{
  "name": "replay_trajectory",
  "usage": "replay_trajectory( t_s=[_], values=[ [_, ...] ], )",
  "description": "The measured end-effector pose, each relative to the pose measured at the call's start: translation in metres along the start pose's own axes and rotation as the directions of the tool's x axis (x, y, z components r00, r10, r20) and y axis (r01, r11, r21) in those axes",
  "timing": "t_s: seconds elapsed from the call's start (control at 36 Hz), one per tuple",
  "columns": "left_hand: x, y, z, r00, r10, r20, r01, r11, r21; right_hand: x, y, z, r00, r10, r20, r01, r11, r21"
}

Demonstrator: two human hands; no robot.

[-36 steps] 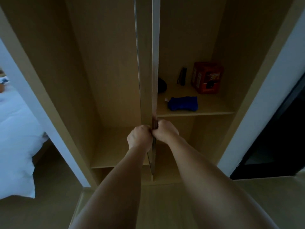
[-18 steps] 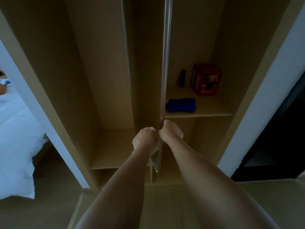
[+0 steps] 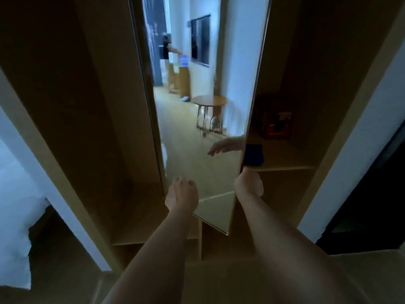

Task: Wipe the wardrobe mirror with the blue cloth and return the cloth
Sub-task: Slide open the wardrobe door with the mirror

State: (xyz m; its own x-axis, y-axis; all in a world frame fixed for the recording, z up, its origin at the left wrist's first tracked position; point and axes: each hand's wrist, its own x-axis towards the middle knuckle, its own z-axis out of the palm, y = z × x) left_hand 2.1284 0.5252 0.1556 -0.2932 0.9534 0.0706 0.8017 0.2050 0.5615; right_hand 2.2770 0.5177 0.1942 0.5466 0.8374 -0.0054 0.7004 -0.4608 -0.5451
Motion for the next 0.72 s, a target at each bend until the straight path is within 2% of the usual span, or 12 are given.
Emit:
replay_trajectory(
  t_s=[0.14,0.36,0.56,0.64,0.72],
  values=[
    [0.025,0.000,-0.003,0.982,-0.189,0.030,0.191,0.973,-0.130,0.015,-0.006,0.006,0.997,0.070,-0.029,-0.066,0.992,0.110],
    [0.069,-0.018,-0.007,0.964,-0.264,0.039,0.265,0.934,-0.238,0.041,-0.020,0.014,0.963,0.265,-0.046,-0.227,0.894,0.387],
    [0.103,-0.040,-0.016,0.924,-0.382,0.017,0.354,0.838,-0.415,0.058,-0.033,0.023,0.977,0.212,-0.013,-0.201,0.943,0.265],
    [0.118,-0.046,-0.023,0.931,-0.364,0.009,0.332,0.840,-0.430,0.065,-0.037,0.028,0.980,0.198,0.005,-0.192,0.945,0.263],
    [0.126,-0.046,-0.027,0.943,-0.328,0.063,0.323,0.845,-0.426,0.076,-0.037,0.034,0.984,0.177,0.028,-0.177,0.943,0.281]
  ],
)
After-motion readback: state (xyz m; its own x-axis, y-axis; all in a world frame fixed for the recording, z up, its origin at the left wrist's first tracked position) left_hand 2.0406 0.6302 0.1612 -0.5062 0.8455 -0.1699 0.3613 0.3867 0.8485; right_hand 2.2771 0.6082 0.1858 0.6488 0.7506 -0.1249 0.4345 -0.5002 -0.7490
